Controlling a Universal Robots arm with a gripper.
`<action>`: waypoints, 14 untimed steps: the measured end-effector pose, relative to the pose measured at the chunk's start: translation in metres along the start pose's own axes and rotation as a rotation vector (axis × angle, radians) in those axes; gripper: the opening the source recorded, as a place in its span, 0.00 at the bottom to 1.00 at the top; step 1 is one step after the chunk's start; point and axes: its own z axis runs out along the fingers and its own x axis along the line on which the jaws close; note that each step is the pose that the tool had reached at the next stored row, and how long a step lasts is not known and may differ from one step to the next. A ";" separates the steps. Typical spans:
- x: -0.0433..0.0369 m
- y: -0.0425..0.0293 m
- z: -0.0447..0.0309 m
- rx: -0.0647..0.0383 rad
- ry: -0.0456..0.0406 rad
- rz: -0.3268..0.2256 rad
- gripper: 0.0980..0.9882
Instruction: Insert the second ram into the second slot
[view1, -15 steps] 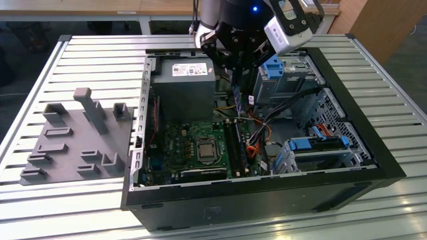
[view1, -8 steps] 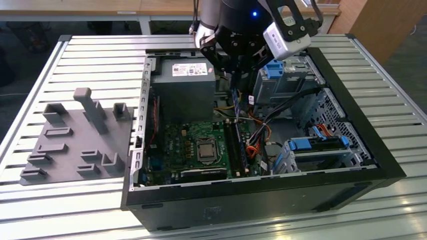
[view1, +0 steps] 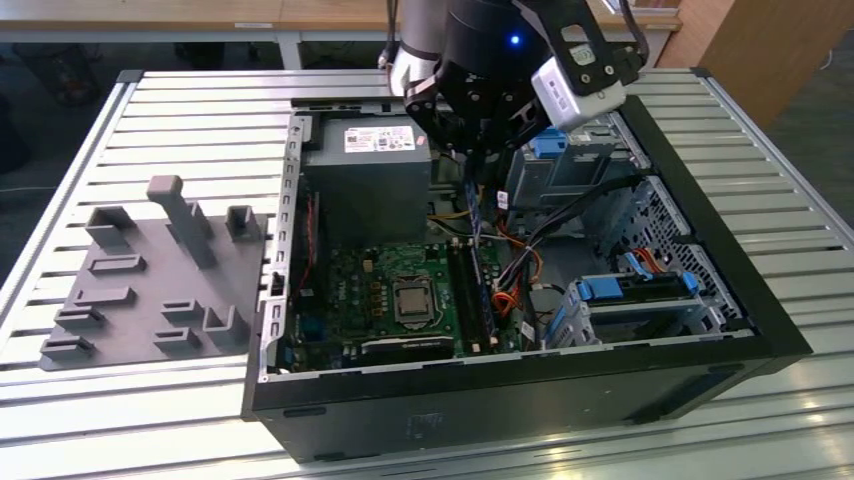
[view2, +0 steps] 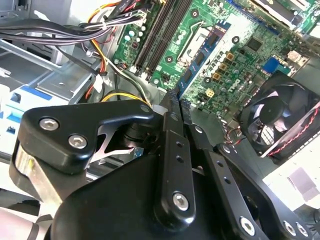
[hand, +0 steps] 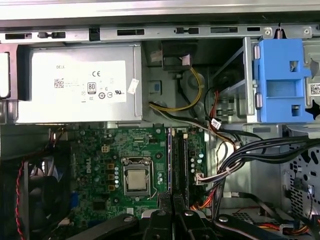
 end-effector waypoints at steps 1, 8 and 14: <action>-0.0001 -0.0001 0.0012 0.000 0.0001 0.000 0.04; -0.0002 -0.0004 0.0089 0.000 0.0001 0.000 0.04; -0.0002 -0.0005 0.0125 0.000 0.0001 0.000 0.04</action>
